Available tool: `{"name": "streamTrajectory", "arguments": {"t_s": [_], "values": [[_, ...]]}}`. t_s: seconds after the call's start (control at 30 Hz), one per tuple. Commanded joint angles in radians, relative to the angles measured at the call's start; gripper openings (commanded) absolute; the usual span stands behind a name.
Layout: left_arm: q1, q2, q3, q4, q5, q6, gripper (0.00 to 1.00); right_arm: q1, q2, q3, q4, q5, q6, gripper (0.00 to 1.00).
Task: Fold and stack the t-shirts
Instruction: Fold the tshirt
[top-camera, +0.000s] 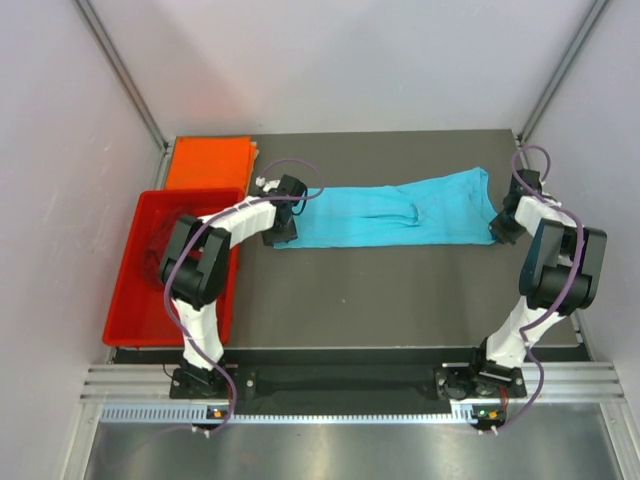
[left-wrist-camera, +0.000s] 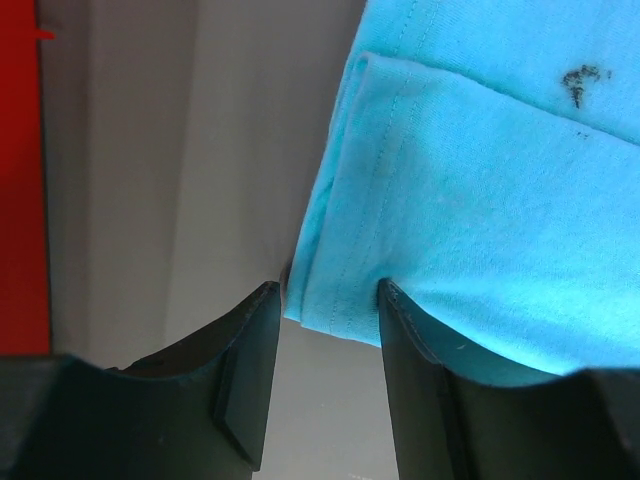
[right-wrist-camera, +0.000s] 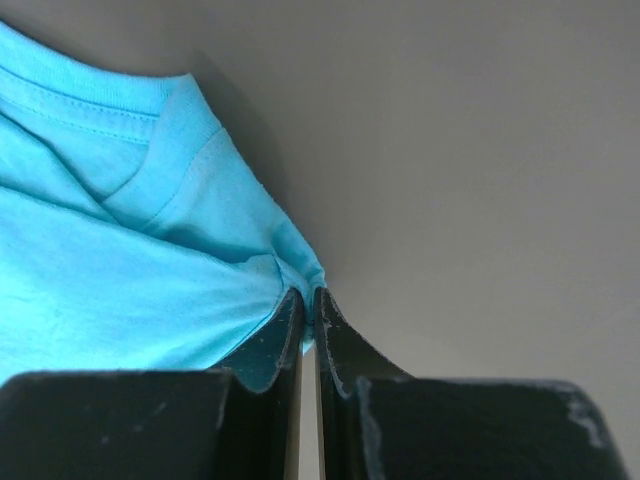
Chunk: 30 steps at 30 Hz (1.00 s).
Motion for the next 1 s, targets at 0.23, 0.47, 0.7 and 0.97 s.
{"name": "streamTrajectory", "arguments": {"t_s": [0.23, 0.47, 0.7, 0.97], "values": [[-0.029, -0.109, -0.078, -0.118, -0.021, -0.018, 0.49, -0.023, 0.009, 0.080, -0.015, 0.098, -0.097, 0.04], [-0.032, -0.276, -0.076, -0.082, 0.122, 0.037, 0.53, -0.031, 0.123, 0.240, -0.038, 0.146, -0.151, 0.06], [-0.027, -0.246, -0.004, -0.065, 0.263, 0.122, 0.54, -0.045, 0.273, 0.451, -0.021, 0.074, -0.214, 0.08], [0.033, -0.155, 0.062, 0.014, 0.363, 0.185, 0.56, -0.045, 0.443, 0.707, -0.014, -0.033, -0.266, 0.11]]}}
